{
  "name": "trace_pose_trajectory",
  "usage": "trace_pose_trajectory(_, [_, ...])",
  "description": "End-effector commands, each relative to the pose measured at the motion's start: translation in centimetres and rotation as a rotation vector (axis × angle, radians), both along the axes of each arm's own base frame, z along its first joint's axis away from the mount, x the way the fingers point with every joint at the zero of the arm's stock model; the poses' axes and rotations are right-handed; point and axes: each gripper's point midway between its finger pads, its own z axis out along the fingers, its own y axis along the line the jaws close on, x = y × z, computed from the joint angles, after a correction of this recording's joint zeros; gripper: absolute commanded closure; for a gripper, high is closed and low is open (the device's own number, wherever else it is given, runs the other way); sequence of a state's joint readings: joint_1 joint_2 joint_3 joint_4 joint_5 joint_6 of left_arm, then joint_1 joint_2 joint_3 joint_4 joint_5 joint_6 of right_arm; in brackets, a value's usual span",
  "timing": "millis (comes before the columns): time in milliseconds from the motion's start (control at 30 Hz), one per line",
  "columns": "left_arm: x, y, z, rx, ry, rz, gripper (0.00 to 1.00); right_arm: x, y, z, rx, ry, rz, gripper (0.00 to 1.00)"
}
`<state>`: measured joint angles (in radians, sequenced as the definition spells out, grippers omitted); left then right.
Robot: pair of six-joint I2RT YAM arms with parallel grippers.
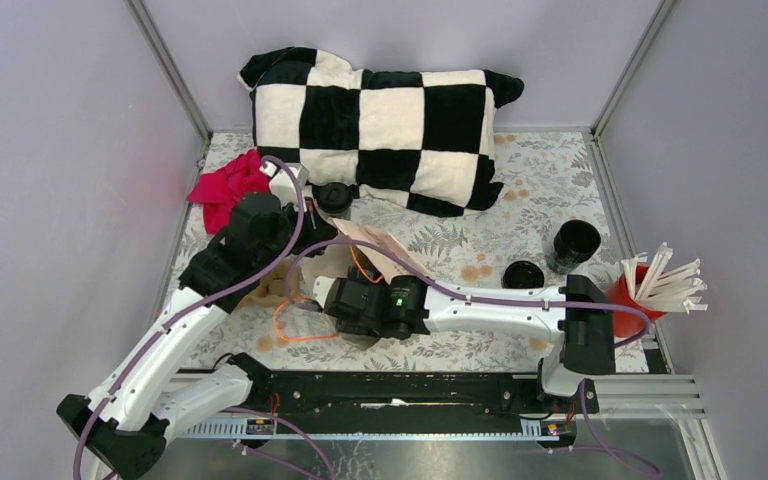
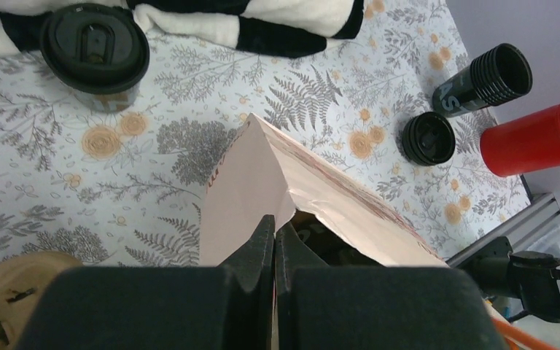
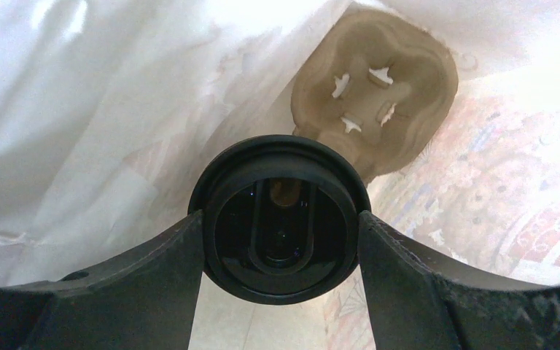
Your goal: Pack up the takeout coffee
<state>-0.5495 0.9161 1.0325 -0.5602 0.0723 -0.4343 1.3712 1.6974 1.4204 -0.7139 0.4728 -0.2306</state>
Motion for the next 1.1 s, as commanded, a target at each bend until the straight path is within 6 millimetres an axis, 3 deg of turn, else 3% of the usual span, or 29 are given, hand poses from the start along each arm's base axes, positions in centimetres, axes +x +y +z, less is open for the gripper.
trace_pose_trajectory(0, [0.8, 0.4, 4.1, -0.040, -0.139, 0.029, 1.00, 2.4, -0.4, 4.9, 0.093, -0.087, -0.050, 0.49])
trace_pose_trajectory(133, [0.1, 1.5, 2.5, -0.045, -0.108, 0.079, 1.00, 2.3, -0.1, 5.7, 0.122, -0.071, -0.046, 0.49])
trace_pose_trajectory(300, [0.3, 4.5, 0.5, 0.010, -0.099, 0.231, 1.00, 1.0, 1.7, 5.6, 0.151, 0.063, -0.064, 0.49])
trace_pose_trajectory(433, [0.0, 4.9, -0.5, 0.017, -0.083, 0.247, 1.00, 0.9, 2.7, 6.1, 0.203, 0.104, -0.097, 0.49])
trace_pose_trajectory(633, [-1.0, 5.3, -1.0, 0.022, -0.074, 0.233, 1.00, 3.6, 1.7, 4.4, 0.118, -0.049, -0.085, 0.51])
trace_pose_trajectory(767, [-1.8, 5.3, -2.2, 0.020, -0.046, 0.215, 1.00, 5.8, 2.0, 5.0, 0.140, -0.119, -0.108, 0.51])
trace_pose_trajectory(900, [-2.6, 5.3, -2.9, 0.016, -0.023, 0.206, 1.00, 7.1, 2.4, 5.5, 0.195, -0.147, -0.128, 0.51])
trace_pose_trajectory(1067, [-3.1, 5.4, -3.4, 0.026, -0.008, 0.193, 1.00, 7.9, 1.3, 3.9, 0.169, -0.135, -0.160, 0.51])
